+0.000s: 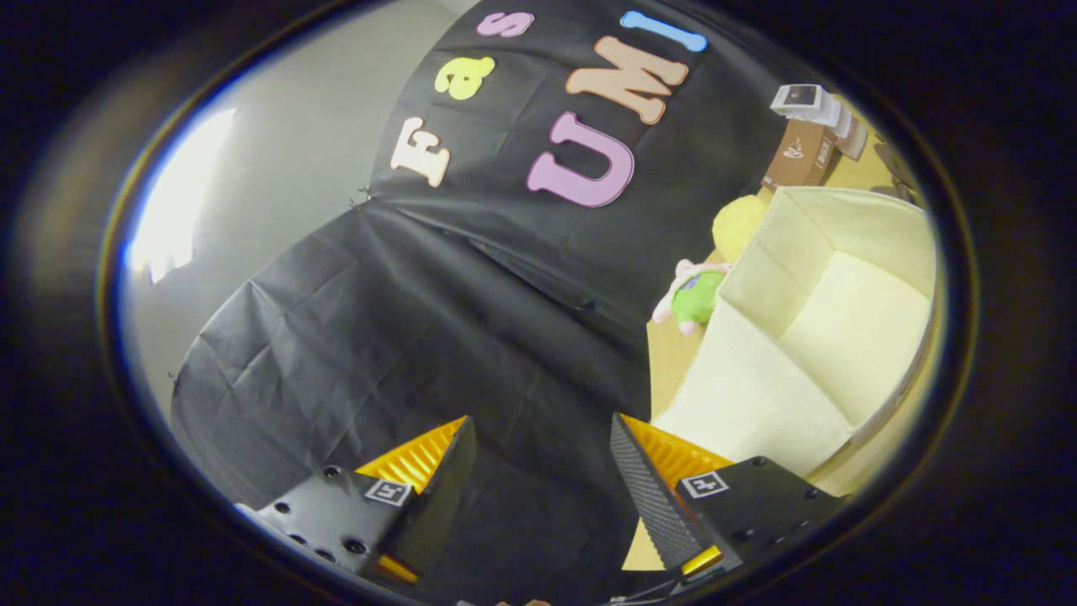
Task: Open the storage box then place both shoes into the box .Put the left shoe in first, then the right shoe, with the right side of both shoes facing outward in a uniform manner.
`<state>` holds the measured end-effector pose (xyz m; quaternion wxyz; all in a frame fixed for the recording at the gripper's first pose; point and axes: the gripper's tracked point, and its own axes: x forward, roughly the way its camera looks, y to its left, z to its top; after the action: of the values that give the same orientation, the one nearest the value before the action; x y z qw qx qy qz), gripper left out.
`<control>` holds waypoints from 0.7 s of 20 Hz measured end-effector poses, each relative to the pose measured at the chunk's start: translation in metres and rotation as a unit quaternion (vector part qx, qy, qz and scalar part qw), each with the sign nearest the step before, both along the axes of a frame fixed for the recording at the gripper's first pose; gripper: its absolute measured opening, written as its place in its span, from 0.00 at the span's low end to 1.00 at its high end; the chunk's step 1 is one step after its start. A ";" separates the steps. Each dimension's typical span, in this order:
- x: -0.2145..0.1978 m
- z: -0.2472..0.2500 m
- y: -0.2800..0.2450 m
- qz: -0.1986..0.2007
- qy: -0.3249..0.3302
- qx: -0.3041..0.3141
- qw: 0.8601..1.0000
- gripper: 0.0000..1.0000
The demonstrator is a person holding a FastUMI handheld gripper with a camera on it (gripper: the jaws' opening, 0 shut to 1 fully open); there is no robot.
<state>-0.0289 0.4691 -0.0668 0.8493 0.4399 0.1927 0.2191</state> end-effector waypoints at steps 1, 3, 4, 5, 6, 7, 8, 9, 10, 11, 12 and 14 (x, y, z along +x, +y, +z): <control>-0.001 -0.002 -0.006 -0.003 -0.002 -0.012 1.000 0.91; 0.000 -0.004 -0.028 -0.015 -0.006 -0.046 0.999 1.00; 0.001 -0.006 -0.045 -0.027 -0.011 -0.075 0.997 1.00; 0.004 -0.007 -0.065 -0.039 -0.012 -0.107 0.993 1.00; 0.005 -0.008 -0.087 -0.053 -0.014 -0.137 0.989 1.00; 0.008 -0.007 -0.111 -0.067 -0.017 -0.168 0.983 1.00; 0.012 -0.008 -0.134 -0.082 -0.015 -0.200 0.976 1.00; 0.015 -0.006 -0.157 -0.097 -0.014 -0.230 0.968 1.00; 0.019 -0.004 -0.179 -0.112 -0.012 -0.257 0.960 1.00; 0.023 -0.001 -0.201 -0.128 -0.005 -0.278 0.952 1.00; 0.027 0.003 -0.219 -0.141 0.001 -0.293 0.946 1.00; 0.037 0.010 -0.256 -0.170 0.016 -0.323 0.931 1.00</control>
<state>0.0085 0.2130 -0.0566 0.9668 0.1717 0.1890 -0.0095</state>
